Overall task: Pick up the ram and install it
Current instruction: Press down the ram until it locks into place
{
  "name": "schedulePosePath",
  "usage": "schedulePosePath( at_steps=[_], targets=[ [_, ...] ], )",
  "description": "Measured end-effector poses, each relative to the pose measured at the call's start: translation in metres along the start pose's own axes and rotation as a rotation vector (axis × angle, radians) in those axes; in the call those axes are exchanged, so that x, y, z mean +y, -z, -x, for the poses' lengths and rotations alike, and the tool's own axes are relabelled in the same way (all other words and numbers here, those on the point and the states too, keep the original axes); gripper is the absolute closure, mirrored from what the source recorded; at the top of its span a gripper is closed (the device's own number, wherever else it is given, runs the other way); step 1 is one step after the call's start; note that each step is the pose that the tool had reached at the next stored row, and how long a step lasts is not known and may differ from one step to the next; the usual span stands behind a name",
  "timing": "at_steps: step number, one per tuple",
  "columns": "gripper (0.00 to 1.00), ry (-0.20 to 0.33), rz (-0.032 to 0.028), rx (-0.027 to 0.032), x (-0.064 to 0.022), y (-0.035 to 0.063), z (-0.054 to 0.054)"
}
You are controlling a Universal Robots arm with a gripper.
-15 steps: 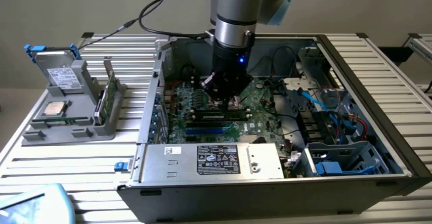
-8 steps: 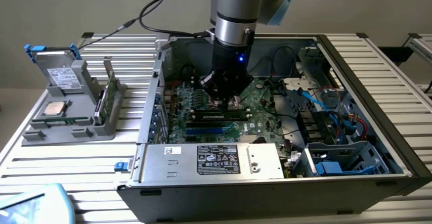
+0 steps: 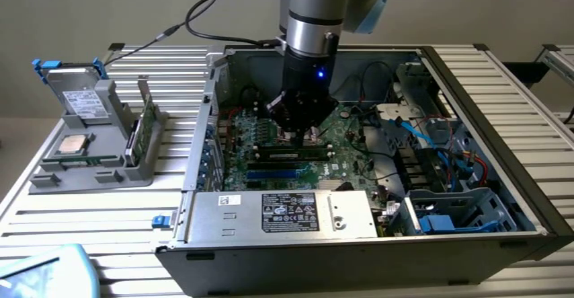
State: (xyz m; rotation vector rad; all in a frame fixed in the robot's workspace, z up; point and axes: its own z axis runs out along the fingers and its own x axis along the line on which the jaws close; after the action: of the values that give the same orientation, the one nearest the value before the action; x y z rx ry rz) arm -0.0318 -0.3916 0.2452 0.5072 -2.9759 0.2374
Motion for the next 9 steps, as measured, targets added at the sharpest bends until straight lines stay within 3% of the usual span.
schedulePosePath(
  at_steps=[4,9],
  targets=[
    [0.9,-0.032,-0.0011,0.0012,0.0,0.0001,0.0],
    [0.9,-0.08,0.0022,0.0027,0.0,0.0001,0.0]
  ],
)
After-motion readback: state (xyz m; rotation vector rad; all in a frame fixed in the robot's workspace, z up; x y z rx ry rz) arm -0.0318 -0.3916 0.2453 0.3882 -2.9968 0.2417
